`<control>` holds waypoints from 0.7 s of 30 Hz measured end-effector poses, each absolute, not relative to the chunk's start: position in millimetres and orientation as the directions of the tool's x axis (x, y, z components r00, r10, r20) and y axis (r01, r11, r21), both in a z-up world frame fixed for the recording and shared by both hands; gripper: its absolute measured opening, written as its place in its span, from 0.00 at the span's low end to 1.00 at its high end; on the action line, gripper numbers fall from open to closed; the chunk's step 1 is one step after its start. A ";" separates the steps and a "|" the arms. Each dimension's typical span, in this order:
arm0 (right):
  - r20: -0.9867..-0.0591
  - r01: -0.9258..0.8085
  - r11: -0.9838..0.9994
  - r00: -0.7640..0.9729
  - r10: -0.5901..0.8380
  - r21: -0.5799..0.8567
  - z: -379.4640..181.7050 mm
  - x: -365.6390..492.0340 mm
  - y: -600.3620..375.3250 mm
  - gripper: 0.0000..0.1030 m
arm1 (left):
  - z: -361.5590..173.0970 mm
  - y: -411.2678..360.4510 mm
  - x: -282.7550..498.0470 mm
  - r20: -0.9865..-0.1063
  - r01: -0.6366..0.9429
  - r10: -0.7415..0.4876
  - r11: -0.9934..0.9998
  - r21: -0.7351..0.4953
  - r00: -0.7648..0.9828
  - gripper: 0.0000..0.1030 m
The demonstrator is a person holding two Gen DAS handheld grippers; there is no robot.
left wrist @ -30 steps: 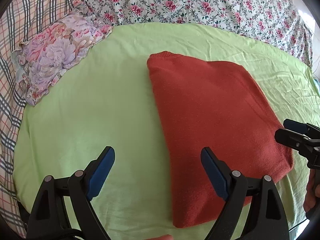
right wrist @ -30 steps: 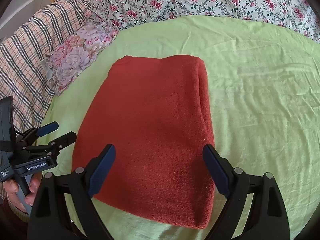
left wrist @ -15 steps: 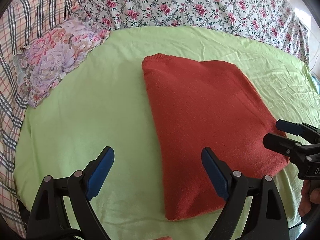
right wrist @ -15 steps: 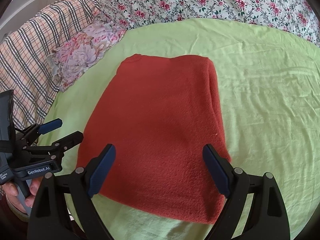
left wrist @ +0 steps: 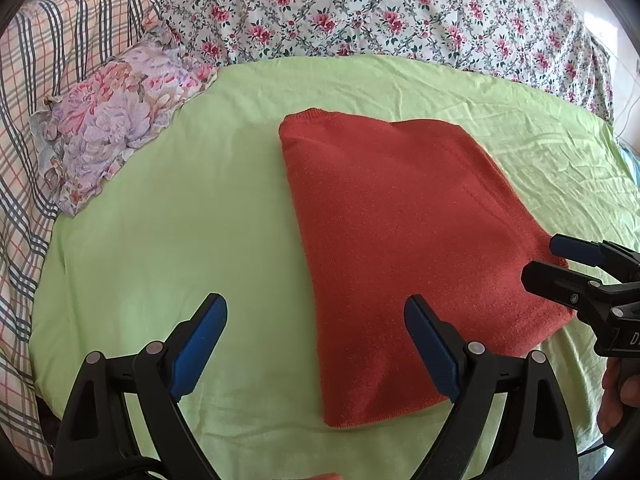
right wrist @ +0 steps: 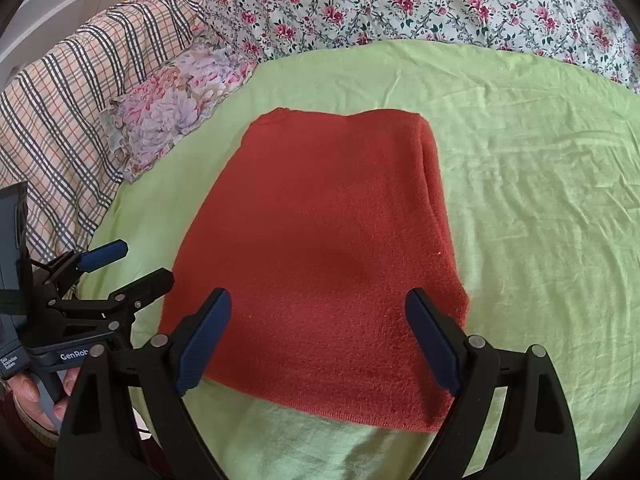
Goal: Fold small clothes
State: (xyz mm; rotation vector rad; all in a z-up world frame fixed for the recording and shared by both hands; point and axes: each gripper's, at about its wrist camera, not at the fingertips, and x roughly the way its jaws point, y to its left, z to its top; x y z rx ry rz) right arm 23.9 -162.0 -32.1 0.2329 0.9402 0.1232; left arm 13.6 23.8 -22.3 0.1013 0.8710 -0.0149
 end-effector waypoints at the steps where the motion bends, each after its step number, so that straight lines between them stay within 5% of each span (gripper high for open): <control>1: -0.784 -0.002 0.968 0.585 0.205 0.252 -32.0 23.6 -161.8 0.86 | -21.9 23.6 13.4 -0.764 0.055 0.028 0.995 0.083 0.645 0.88; 21: -0.780 -0.015 0.969 0.590 0.209 0.248 -31.0 23.0 -162.2 0.86 | -19.5 20.6 8.9 -0.749 0.059 0.027 0.994 0.088 0.662 0.91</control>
